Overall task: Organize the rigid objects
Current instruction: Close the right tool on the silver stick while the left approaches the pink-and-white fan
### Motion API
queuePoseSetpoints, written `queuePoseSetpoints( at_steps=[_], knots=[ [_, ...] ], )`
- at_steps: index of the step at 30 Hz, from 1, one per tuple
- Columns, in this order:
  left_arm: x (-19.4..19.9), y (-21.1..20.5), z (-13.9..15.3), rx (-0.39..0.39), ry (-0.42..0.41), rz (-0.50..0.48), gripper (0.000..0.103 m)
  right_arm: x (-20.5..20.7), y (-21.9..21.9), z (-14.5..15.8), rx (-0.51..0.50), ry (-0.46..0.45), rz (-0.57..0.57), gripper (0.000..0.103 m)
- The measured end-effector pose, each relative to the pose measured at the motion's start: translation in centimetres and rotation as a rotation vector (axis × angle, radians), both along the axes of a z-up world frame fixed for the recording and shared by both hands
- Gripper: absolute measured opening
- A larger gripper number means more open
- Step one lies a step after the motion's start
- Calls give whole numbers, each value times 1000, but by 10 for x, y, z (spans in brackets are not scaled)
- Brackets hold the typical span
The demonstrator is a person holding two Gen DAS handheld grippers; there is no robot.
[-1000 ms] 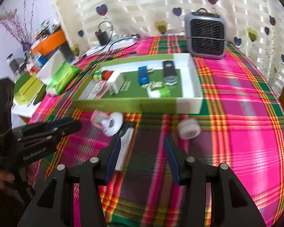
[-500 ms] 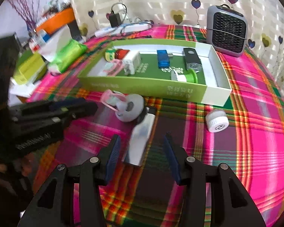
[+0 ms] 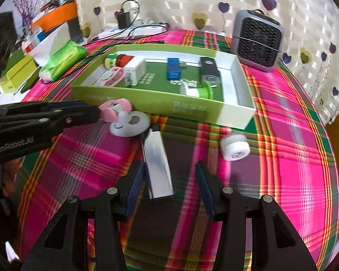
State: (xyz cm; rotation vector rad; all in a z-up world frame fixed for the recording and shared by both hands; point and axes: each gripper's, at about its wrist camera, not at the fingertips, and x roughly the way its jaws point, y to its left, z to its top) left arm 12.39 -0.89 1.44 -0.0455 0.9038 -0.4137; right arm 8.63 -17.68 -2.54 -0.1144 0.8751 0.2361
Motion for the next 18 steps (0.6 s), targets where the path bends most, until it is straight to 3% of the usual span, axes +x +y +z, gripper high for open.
queuePoseSetpoints(
  at_steps=[11, 18],
  knots=[
    [-7, -17, -2, 10, 1, -84, 29, -1, -5, 2, 4, -14, 3, 26],
    [-8, -17, 3, 36, -30, -89, 29, -7, -11, 1, 10, -13, 22, 24]
  ],
)
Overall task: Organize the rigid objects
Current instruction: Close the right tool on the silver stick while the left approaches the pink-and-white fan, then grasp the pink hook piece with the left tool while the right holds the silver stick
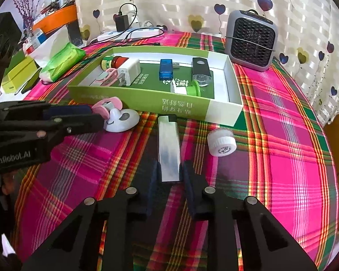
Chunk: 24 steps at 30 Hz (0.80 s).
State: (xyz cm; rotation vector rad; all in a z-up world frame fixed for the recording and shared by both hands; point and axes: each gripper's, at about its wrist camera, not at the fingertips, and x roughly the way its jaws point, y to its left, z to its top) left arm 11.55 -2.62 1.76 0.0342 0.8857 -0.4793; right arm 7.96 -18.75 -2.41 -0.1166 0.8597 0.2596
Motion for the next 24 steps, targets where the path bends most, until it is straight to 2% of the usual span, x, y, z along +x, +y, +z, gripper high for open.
queuePoseSetpoints(
  at_steps=[6, 12, 24],
  knots=[
    [2, 0, 3, 48, -31, -19, 29, -8, -8, 0, -12, -3, 9, 24],
    [6, -9, 1, 81, -44, -93, 29, -13, -14, 0, -13, -5, 5, 24],
    [-20, -31, -6, 18, 16, -246, 29, -14, -16, -1, -11, -7, 10, 24]
  ],
)
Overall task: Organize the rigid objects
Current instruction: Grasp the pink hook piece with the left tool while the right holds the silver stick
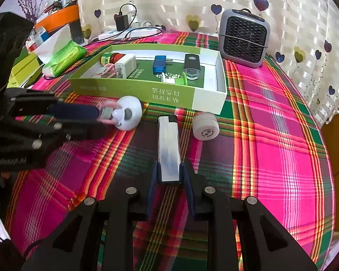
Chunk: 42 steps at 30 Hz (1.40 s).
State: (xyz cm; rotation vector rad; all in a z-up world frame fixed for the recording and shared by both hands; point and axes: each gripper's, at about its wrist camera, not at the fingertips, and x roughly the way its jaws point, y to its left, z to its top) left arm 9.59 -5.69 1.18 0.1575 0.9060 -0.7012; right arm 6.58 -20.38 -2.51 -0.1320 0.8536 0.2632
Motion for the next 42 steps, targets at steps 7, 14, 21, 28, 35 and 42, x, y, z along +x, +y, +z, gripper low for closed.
queuePoseSetpoints(
  at_steps=[7, 14, 21, 28, 35, 42],
  knots=[
    [-17, -8, 2, 26, -23, -50, 29, 0, -2, 0, 5, -1, 2, 24],
    [-5, 10, 15, -21, -58, 14, 29, 0, -2, 0, 3, -2, 2, 24],
    [16, 8, 16, -69, -65, 45, 29, 0, -2, 0, 4, -4, 2, 25],
    [23, 5, 4, -96, 1, 11, 29, 1, -1, 1, 6, -3, 1, 25],
    [13, 4, 4, -80, 22, -33, 29, 1, -2, 1, 9, -4, 1, 25],
    [1, 3, 5, -56, 21, -56, 29, 2, -3, 1, 11, -4, 2, 25]
  ],
)
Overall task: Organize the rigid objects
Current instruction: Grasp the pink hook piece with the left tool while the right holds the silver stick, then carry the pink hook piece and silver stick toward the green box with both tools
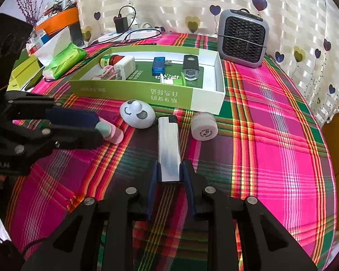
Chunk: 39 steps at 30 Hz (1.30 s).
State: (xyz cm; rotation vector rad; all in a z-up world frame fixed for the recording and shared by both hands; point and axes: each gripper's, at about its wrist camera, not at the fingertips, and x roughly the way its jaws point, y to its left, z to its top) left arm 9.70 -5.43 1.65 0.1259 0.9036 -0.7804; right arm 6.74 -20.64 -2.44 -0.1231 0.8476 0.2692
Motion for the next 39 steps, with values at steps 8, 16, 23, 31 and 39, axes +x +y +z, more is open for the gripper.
queuePoseSetpoints(
  at_steps=[8, 16, 23, 31, 39],
  knots=[
    [-20, -3, -8, 78, 10, -43, 29, 1, -1, 0, 7, 1, -1, 25],
    [-34, 2, 8, 119, -111, -22, 29, 1, 0, 0, 7, 1, -1, 25],
    [-15, 8, 4, 118, -105, -11, 31, 1, 0, 0, 6, 0, -1, 25],
    [-6, 6, -2, 129, -108, -73, 32, 2, 0, 0, 5, -1, -4, 25],
    [-11, -6, -9, 213, -146, -191, 32, 2, 0, 0, 6, -1, -4, 25]
  ],
)
